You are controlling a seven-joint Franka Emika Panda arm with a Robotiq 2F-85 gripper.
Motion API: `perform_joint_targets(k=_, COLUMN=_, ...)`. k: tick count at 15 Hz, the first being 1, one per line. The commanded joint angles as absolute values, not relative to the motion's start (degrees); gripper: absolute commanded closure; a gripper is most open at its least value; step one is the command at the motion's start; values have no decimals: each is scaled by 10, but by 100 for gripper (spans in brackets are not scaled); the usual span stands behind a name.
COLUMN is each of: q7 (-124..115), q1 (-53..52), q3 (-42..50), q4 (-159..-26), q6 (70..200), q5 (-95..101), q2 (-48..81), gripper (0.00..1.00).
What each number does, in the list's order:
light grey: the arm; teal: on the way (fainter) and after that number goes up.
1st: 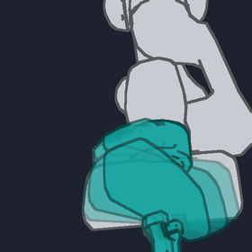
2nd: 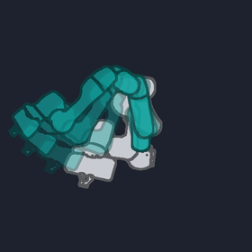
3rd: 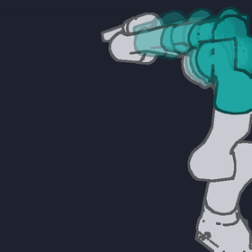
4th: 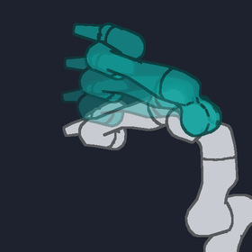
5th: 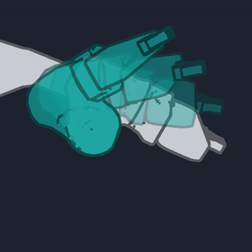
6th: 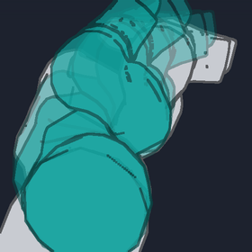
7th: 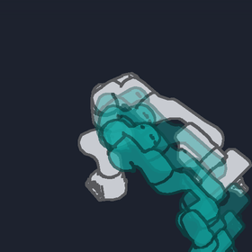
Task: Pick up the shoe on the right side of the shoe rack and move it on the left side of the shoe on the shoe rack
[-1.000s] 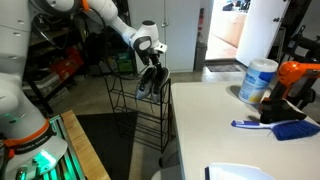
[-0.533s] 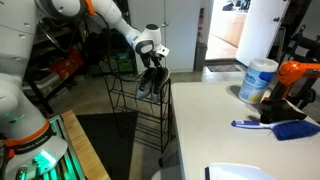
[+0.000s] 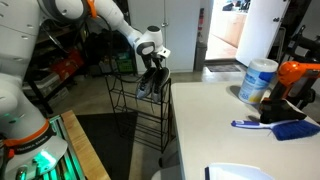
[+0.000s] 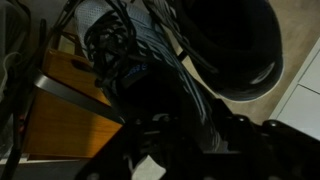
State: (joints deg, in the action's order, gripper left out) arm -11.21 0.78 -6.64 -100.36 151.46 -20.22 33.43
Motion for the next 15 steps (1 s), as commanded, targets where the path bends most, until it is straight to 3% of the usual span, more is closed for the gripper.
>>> perform_joint_targets(k=1, q7=-105, q1=12, q3=-73, q4=-994, q6=1527, q5=-221, q2=344, gripper=85)
perform_joint_targets(k=5, q7=-106, q1=10, q3=-75, q4=-994, q6=1527, q5=-224, q2=344, gripper=93)
perform_joint_targets(k=15, q7=-109, q1=2, q3=-63, q4=-1004, q6=1531, q5=-206, q2=330, gripper=93)
